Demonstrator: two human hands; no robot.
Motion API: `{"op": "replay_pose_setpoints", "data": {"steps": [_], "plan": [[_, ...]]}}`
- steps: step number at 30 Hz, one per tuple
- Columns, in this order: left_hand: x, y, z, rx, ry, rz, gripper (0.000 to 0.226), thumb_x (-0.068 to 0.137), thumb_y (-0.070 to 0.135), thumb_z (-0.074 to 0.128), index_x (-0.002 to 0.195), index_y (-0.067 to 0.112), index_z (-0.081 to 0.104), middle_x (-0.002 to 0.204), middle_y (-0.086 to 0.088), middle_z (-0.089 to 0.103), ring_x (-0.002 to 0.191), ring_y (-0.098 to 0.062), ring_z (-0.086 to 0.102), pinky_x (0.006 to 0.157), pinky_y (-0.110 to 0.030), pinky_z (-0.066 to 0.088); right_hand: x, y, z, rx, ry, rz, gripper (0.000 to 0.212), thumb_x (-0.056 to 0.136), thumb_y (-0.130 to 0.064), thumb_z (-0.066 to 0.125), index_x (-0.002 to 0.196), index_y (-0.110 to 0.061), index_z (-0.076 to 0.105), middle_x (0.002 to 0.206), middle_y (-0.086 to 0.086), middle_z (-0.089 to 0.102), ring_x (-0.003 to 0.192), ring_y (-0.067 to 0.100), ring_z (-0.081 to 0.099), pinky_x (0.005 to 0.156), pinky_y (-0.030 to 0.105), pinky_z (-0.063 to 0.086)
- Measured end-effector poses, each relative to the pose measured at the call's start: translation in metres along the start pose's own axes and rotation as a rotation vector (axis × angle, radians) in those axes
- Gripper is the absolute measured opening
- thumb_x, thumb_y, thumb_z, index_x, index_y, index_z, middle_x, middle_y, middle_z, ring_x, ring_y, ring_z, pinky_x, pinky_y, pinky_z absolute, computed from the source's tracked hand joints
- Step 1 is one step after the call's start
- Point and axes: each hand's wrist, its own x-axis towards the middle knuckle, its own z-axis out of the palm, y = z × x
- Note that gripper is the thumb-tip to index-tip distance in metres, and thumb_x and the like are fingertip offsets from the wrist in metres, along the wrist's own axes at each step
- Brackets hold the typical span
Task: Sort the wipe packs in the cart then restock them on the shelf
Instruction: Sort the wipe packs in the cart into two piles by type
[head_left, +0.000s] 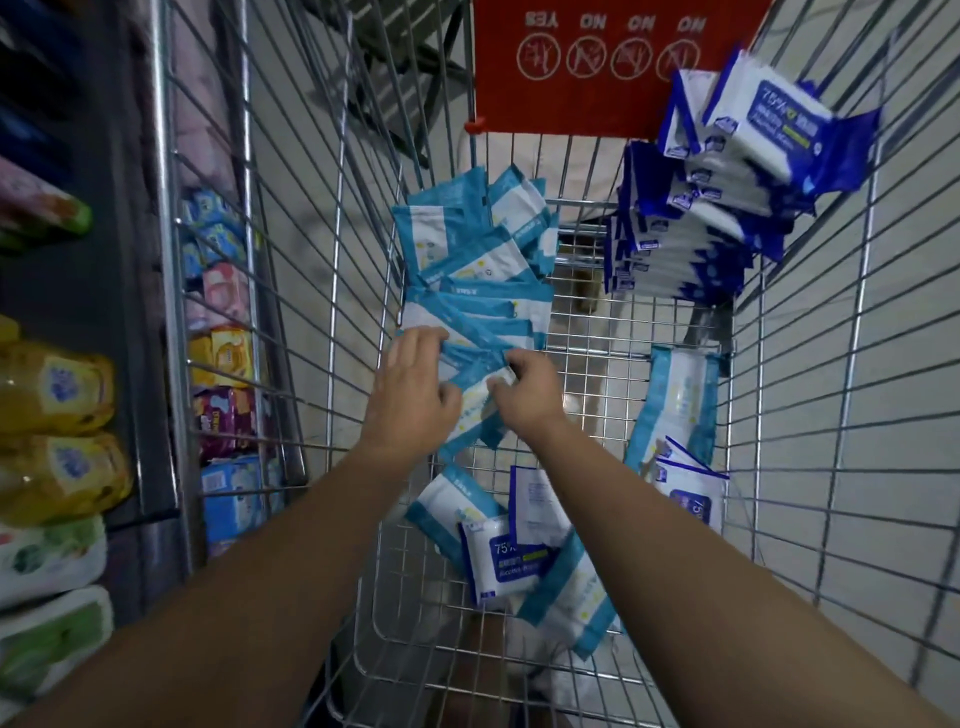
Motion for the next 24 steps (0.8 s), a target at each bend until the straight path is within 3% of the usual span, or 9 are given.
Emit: {"op": "replay_pose_setpoints", "data": {"steps": [2, 4, 7, 11, 14, 18, 21, 24], "plan": [[-0.011, -0.003, 0.003, 0.170, -0.066, 0.126, 0.039, 0.069, 0.017, 0.071, 0.101, 0.013, 0.048, 0.101, -0.006, 0.050, 0.095, -0.026, 0.049, 0.083, -0.037, 0.039, -0.003, -0.002, 0.004, 0.103, 0.079, 0.023, 0.018, 0.079, 0.006, 0.055, 0.091, -0.004, 0.064, 0.091, 0.010, 0.067, 0.088, 0.027, 0.064, 0.082, 0.038, 0.053], [-0.013, 0.000, 0.002, 0.301, -0.276, 0.090, 0.027, 0.075, 0.012, 0.065, 0.088, 0.018, 0.042, 0.095, -0.004, 0.051, 0.091, -0.027, 0.053, 0.077, -0.036, 0.040, -0.004, -0.001, 0.004, 0.107, 0.074, 0.023, 0.022, 0.078, 0.002, 0.058, 0.097, -0.009, 0.059, 0.098, 0.009, 0.067, 0.093, 0.027, 0.063, 0.086, 0.043, 0.052], [-0.017, 0.004, 0.004, 0.375, -0.562, 0.066, 0.010, 0.085, 0.008, 0.050, 0.091, 0.017, 0.049, 0.103, -0.004, 0.057, 0.095, -0.027, 0.058, 0.077, -0.037, 0.046, -0.007, 0.008, -0.006, -0.264, 0.016, 0.034, 0.038, 0.075, -0.013, 0.067, 0.110, -0.012, 0.051, 0.113, 0.008, 0.060, 0.103, 0.027, 0.059, 0.087, 0.041, 0.051], [-0.035, 0.002, 0.014, 0.282, -0.762, 0.148, 0.015, 0.086, 0.025, 0.053, 0.101, 0.020, 0.050, 0.110, -0.002, 0.054, 0.103, -0.023, 0.054, 0.081, -0.034, 0.043, -0.030, 0.026, -0.022, -0.504, -0.036, 0.134, 0.049, 0.082, -0.030, 0.065, 0.122, -0.007, 0.047, 0.124, 0.012, 0.052, 0.114, 0.030, 0.051, 0.091, 0.038, 0.046], [-0.045, 0.001, 0.020, 0.390, -0.828, 0.295, 0.046, 0.078, 0.040, 0.064, 0.117, 0.021, 0.050, 0.117, -0.002, 0.047, 0.111, -0.023, 0.047, 0.089, -0.035, 0.040, -0.051, 0.042, -0.029, -0.682, -0.206, 0.045, 0.037, 0.087, -0.031, 0.058, 0.116, -0.008, 0.053, 0.122, 0.011, 0.053, 0.116, 0.028, 0.047, 0.094, 0.034, 0.042], [-0.054, 0.000, 0.027, 0.491, -0.787, 0.432, 0.055, 0.072, 0.045, 0.069, 0.119, 0.023, 0.048, 0.119, 0.001, 0.045, 0.113, -0.019, 0.039, 0.094, -0.032, 0.027, -0.072, 0.054, -0.039, -0.755, -0.277, -0.073, 0.032, 0.087, -0.026, 0.055, 0.113, -0.008, 0.055, 0.122, 0.010, 0.045, 0.116, 0.027, 0.044, 0.090, 0.034, 0.043], [-0.054, 0.006, 0.028, 0.542, -0.819, 0.390, 0.048, 0.074, 0.039, 0.073, 0.113, 0.022, 0.050, 0.119, 0.001, 0.050, 0.112, -0.020, 0.043, 0.094, -0.032, 0.029, -0.079, 0.060, -0.045, -0.765, -0.327, -0.118, 0.035, 0.085, -0.022, 0.055, 0.118, -0.011, 0.053, 0.121, 0.010, 0.047, 0.112, 0.030, 0.049, 0.087, 0.034, 0.044], [-0.048, 0.017, 0.022, 0.530, -0.936, 0.230, 0.040, 0.076, 0.027, 0.074, 0.106, 0.018, 0.050, 0.118, -0.003, 0.058, 0.108, -0.024, 0.053, 0.085, -0.032, 0.039, -0.083, 0.061, -0.053, -0.721, -0.405, -0.097, 0.040, 0.079, -0.019, 0.058, 0.119, -0.016, 0.055, 0.120, 0.007, 0.052, 0.114, 0.029, 0.051, 0.091, 0.034, 0.046]]}}
